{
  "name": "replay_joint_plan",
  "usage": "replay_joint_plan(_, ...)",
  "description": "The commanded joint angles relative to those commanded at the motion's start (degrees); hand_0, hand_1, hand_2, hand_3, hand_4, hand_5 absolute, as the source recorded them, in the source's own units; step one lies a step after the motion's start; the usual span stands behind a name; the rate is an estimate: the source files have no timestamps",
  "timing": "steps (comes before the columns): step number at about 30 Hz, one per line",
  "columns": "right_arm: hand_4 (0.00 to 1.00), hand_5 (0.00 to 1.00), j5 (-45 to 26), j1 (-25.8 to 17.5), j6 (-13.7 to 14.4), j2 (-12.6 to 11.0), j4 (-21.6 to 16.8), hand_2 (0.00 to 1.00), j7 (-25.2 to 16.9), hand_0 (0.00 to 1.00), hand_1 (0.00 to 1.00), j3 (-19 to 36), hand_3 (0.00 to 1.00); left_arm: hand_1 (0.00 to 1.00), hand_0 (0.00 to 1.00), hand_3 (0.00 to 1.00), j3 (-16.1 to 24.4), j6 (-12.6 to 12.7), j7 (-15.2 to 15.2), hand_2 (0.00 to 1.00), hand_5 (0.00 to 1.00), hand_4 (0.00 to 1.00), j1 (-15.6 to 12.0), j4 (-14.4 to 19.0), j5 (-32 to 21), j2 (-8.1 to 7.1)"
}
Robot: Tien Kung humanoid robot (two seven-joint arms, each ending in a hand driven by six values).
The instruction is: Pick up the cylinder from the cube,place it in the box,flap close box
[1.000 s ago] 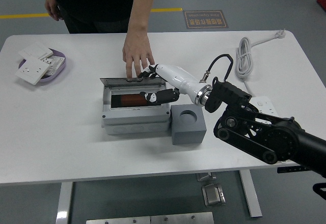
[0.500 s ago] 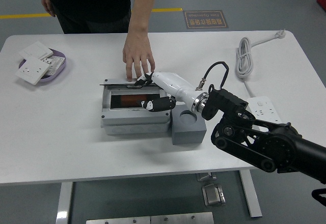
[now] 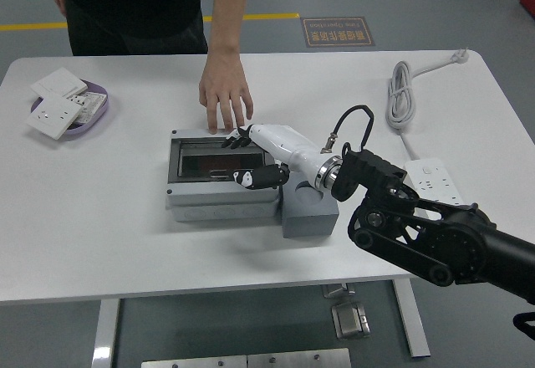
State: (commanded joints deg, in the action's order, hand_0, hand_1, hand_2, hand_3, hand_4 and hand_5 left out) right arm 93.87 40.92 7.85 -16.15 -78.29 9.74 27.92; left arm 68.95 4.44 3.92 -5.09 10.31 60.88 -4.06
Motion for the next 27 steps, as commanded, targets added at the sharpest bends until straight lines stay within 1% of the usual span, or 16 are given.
replay_joint_plan(3,0.654,0.353,0.78,-0.39,-0.04,-0.59,-0.13,0.74,0.16,0.802,0.718,1.97,0.735,0.623,0.589,0.594,0.14,0.03,0.09,0.565,0.252,0.644,-0.05,0.0,0.13,-0.02)
replay_joint_plan(6,0.651,0.355,1.76,-1.49,-0.26,-1.66,-0.42,0.739,0.3,0.799,0.716,5.2,0.735,0.623,0.588,0.593,0.2,0.05,0.18,0.565,0.251,0.641,-0.09,0.0,0.17,-0.05)
replay_joint_plan(11,0.65,0.355,4.19,-5.45,-0.31,-3.56,-1.11,0.739,0.26,0.798,0.713,12.29,0.733,0.623,0.588,0.594,-0.05,0.17,0.44,0.565,0.251,0.639,-0.34,0.0,-0.15,-0.08)
replay_joint_plan(15,0.65,0.355,4.42,-9.64,0.6,-4.12,-1.09,0.739,-0.95,0.798,0.713,18.57,0.733,0.623,0.588,0.594,-0.24,0.25,0.62,0.565,0.251,0.639,-0.63,0.0,-0.27,-0.14)
replay_joint_plan(18,0.649,0.354,3.91,-12.86,1.91,-3.59,-0.96,0.731,-2.47,0.798,0.714,23.4,0.73,0.623,0.587,0.593,-0.37,0.24,0.54,0.565,0.25,0.638,-0.73,0.0,-0.41,-0.18)
replay_joint_plan(20,0.649,0.354,3.41,-15.44,3.17,-2.68,-0.8,0.731,-3.99,0.798,0.714,27.16,0.73,0.623,0.587,0.593,-0.43,0.22,0.51,0.565,0.25,0.638,-0.8,0.0,-0.4,-0.13)
replay_joint_plan(27,0.649,0.351,2.54,-22.0,6.1,-0.17,0.08,0.731,-7.73,0.797,0.712,39.18,0.724,0.623,0.586,0.593,-0.92,0.25,0.29,0.565,0.251,0.638,-1.12,0.0,-0.89,0.22)
